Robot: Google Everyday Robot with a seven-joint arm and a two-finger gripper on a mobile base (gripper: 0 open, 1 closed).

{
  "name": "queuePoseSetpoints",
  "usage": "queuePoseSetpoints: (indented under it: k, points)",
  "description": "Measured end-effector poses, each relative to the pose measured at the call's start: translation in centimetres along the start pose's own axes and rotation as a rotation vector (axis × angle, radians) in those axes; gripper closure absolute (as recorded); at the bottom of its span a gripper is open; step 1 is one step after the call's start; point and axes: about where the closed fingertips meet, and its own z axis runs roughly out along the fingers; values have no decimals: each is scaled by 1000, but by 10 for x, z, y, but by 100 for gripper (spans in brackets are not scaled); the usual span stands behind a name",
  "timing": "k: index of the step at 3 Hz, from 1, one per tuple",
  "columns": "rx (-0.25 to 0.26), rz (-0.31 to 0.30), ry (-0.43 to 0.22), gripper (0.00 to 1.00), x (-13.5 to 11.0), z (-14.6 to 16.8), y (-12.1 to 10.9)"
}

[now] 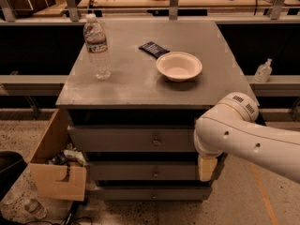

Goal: Open top drawer

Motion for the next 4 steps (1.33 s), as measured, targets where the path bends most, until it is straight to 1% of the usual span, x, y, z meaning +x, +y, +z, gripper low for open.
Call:
queuePoseSetpoints:
  k: [1, 2, 3, 4]
  points:
    - [10, -15, -8, 0, -5, 2, -9]
    - [1, -9, -28, 13, -7, 10, -11]
    - [-17, 13, -53, 36, -7, 20, -7]
    - [-16, 12, -51, 60, -7, 19, -7]
